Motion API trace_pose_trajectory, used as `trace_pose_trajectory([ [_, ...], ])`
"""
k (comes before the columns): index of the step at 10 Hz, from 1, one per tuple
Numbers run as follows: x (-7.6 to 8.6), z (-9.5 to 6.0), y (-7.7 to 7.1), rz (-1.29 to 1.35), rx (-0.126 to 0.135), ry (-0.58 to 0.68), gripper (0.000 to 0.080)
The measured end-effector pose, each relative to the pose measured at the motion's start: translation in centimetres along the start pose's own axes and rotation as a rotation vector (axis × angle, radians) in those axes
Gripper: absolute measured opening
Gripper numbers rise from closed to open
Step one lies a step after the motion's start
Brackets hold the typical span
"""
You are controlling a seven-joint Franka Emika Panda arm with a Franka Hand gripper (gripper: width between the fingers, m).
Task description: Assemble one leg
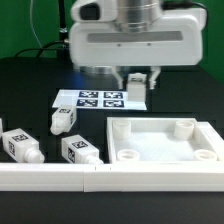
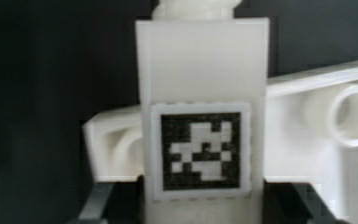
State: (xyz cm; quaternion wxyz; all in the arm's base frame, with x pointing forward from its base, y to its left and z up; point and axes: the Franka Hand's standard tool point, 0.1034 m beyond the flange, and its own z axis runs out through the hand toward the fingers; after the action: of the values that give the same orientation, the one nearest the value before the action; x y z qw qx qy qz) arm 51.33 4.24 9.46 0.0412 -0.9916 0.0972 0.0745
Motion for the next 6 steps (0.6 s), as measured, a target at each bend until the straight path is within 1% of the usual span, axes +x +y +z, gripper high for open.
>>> trace_pose_trajectory([
  [1,-2.0,0.3,-1.4,-0.036,-0.006,-0.013,0.0284],
  [2,-3.5,1.0,-2.5,-0.002,-0.023,-0.01,0.0284],
  [3,-5.2,1.9,-4.1,0.0,-0.045,-0.022,0.0284],
  [4,-5.1,1.9,-4.3,-0.029,-0.036,-0.022,0.0284],
  [5,-4.9,1.8,-4.0,-0.021,-0.036,-0.02,0.0284],
  [6,-5.0,1.9,-4.1,-0.023,-0.036,-0.021,0.0284],
])
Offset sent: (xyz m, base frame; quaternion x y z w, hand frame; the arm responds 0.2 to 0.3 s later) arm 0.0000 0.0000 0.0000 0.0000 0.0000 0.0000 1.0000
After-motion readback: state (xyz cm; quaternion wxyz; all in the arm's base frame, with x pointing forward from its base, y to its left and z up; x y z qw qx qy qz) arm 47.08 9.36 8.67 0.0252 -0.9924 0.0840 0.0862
